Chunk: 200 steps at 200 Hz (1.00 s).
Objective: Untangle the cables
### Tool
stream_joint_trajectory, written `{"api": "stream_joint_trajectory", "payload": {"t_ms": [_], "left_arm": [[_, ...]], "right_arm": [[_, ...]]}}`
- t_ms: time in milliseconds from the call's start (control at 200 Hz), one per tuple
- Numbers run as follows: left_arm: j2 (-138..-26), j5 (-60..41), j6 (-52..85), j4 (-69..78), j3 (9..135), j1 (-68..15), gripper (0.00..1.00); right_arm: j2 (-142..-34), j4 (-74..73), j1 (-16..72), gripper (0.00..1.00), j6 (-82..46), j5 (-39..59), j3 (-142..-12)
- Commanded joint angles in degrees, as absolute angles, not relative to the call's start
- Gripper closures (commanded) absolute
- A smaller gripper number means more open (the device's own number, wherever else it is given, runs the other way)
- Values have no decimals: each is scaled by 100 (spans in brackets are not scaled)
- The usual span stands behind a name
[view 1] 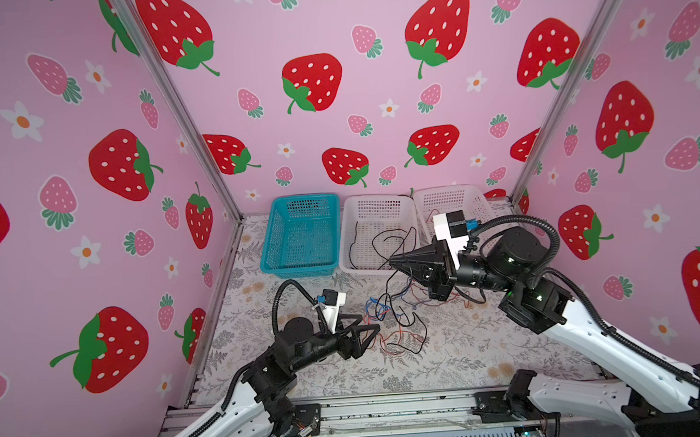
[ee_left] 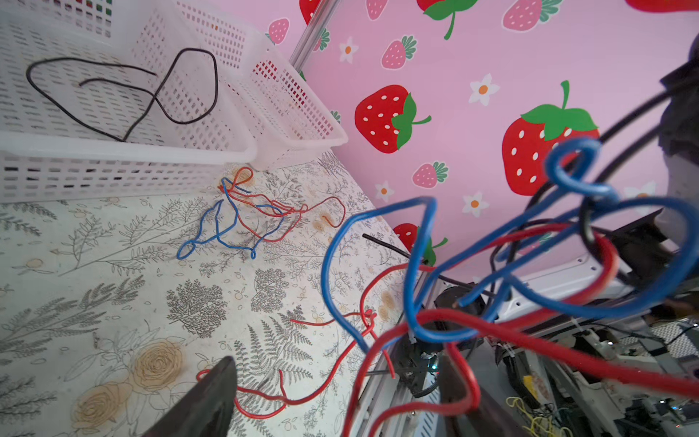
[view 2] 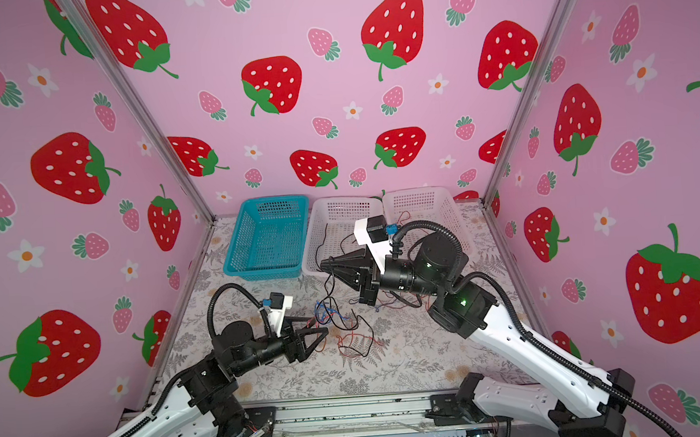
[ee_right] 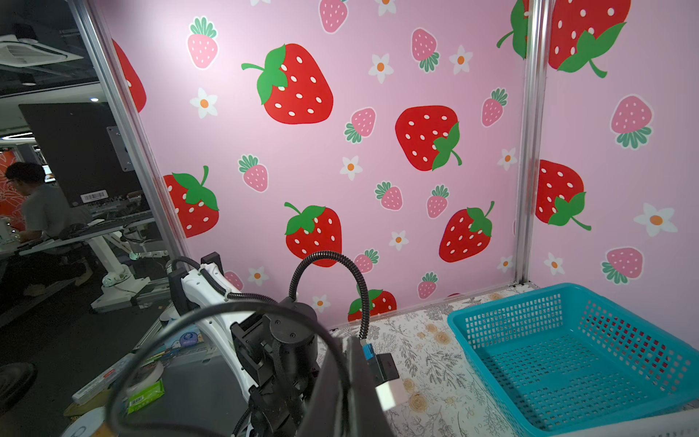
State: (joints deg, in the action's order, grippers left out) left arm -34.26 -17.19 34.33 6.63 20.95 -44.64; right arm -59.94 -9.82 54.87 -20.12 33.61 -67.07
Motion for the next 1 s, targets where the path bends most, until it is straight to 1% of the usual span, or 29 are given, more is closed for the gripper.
{"api": "stream_joint_trajectory", "payload": {"t_ms": [0,110,225,400,465,545,620,635,655,795,890,995], "left_arm": [[-3491,-1858,3391,970,2391,-4482,28],[-3586,-1937,3401,1019,2408,-4483,40],[-3569,-1952,3406,1011,2391,-4482,48],[-3452,-1934,3410,881,2347,-4483,71],[-3428,-1938,3422,840,2329,-4478,75],[-3419,-1958,3441,809,2290,-4485,81],[-3426,-1952,3472,805,2238,-4485,93],[-3427,-1950,3478,797,2220,-4487,93],[-3432,-1943,3495,795,2196,-4485,100],[-3497,-1857,3595,785,1907,-4482,100],[-3511,-1660,3747,848,1529,-4486,100],[-3460,-1412,3849,786,1166,-4475,100]], "right_arm": [[-5980,-1300,5537,100,-2083,3507,-6704],[-5985,-1296,5547,100,-2083,3500,-6699],[-5955,-1261,5556,100,-2057,3472,-6693],[-5924,-1213,5555,100,-2004,3379,-6701],[-5919,-1202,5560,100,-1987,3341,-6709],[-5924,-1163,5560,100,-1962,3254,-6753],[-5924,-1096,5560,100,-1897,3158,-6842],[-5924,-1071,5558,100,-1886,3129,-6868],[-5929,-1037,5559,100,-1866,3086,-6914],[-5917,-723,5563,100,-1631,2634,-7283],[-5851,-596,5553,100,-1469,2158,-7530],[-5890,-451,5552,100,-1335,1896,-7884]]}}
